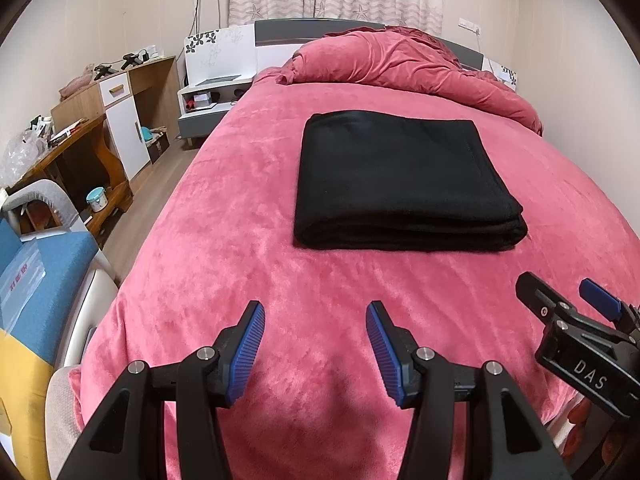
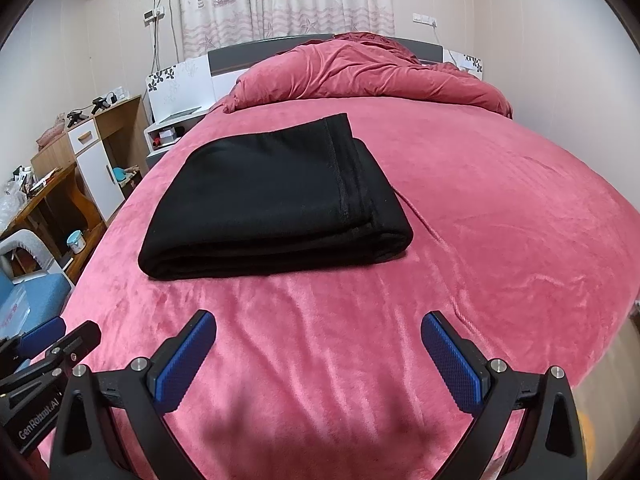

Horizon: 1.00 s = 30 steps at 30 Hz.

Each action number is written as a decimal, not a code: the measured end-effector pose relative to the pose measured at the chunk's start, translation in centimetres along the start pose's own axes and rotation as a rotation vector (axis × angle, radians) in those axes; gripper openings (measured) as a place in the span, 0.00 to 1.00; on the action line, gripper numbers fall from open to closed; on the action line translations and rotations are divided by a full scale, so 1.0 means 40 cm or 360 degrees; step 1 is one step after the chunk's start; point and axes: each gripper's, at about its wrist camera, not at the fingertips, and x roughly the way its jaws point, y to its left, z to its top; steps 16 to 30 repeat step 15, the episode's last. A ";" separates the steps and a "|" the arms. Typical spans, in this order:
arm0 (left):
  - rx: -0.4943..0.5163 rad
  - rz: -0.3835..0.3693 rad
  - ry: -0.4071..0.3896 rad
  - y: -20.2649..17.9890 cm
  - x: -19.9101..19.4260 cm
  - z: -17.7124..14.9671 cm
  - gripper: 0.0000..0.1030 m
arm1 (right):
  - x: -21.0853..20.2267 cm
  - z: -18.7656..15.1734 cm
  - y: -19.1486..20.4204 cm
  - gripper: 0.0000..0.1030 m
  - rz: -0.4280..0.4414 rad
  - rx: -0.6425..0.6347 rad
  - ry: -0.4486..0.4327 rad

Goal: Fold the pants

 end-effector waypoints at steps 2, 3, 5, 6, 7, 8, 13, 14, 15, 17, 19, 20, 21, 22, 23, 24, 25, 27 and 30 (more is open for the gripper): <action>-0.0005 0.0002 0.0002 0.000 0.001 -0.001 0.52 | 0.005 -0.002 0.000 1.00 -0.0001 0.0001 0.0009; -0.0005 -0.0002 0.0003 -0.001 0.002 -0.001 0.52 | 0.006 -0.003 -0.001 1.00 0.0001 0.0003 0.0012; -0.0008 -0.0008 0.0010 0.001 0.006 -0.002 0.52 | 0.010 -0.005 0.000 1.00 0.0000 0.0003 0.0022; -0.0009 -0.0011 0.0016 0.001 0.008 -0.002 0.52 | 0.011 -0.005 -0.001 1.00 0.0000 0.0004 0.0023; -0.0010 -0.0011 0.0021 0.002 0.010 -0.003 0.52 | 0.012 -0.005 -0.001 1.00 0.0002 0.0006 0.0026; -0.0011 -0.0006 0.0024 0.002 0.013 -0.004 0.52 | 0.014 -0.006 -0.001 1.00 0.0003 0.0008 0.0030; -0.0004 -0.0007 0.0049 0.001 0.025 -0.009 0.52 | 0.023 -0.010 -0.004 1.00 0.0001 0.0016 0.0051; -0.0001 -0.0008 0.0056 0.000 0.029 -0.009 0.52 | 0.025 -0.012 -0.004 1.00 0.0001 0.0017 0.0056; 0.0000 -0.0010 0.0064 0.000 0.034 -0.009 0.52 | 0.027 -0.013 -0.005 1.00 0.0002 0.0018 0.0060; 0.0000 -0.0010 0.0064 0.000 0.034 -0.009 0.52 | 0.027 -0.013 -0.005 1.00 0.0002 0.0018 0.0060; 0.0000 -0.0010 0.0064 0.000 0.034 -0.009 0.52 | 0.027 -0.013 -0.005 1.00 0.0002 0.0018 0.0060; 0.0000 -0.0010 0.0064 0.000 0.034 -0.009 0.52 | 0.027 -0.013 -0.005 1.00 0.0002 0.0018 0.0060; 0.0000 -0.0010 0.0064 0.000 0.034 -0.009 0.52 | 0.027 -0.013 -0.005 1.00 0.0002 0.0018 0.0060; 0.0000 -0.0010 0.0064 0.000 0.034 -0.009 0.52 | 0.027 -0.013 -0.005 1.00 0.0002 0.0018 0.0060; 0.0000 -0.0010 0.0064 0.000 0.034 -0.009 0.52 | 0.027 -0.013 -0.005 1.00 0.0002 0.0018 0.0060; 0.0000 -0.0010 0.0064 0.000 0.034 -0.009 0.52 | 0.027 -0.013 -0.005 1.00 0.0002 0.0018 0.0060; 0.0000 -0.0010 0.0064 0.000 0.034 -0.009 0.52 | 0.027 -0.013 -0.005 1.00 0.0002 0.0018 0.0060; 0.0000 -0.0010 0.0064 0.000 0.034 -0.009 0.52 | 0.027 -0.013 -0.005 1.00 0.0002 0.0018 0.0060; 0.0000 -0.0010 0.0064 0.000 0.034 -0.009 0.52 | 0.027 -0.013 -0.005 1.00 0.0002 0.0018 0.0060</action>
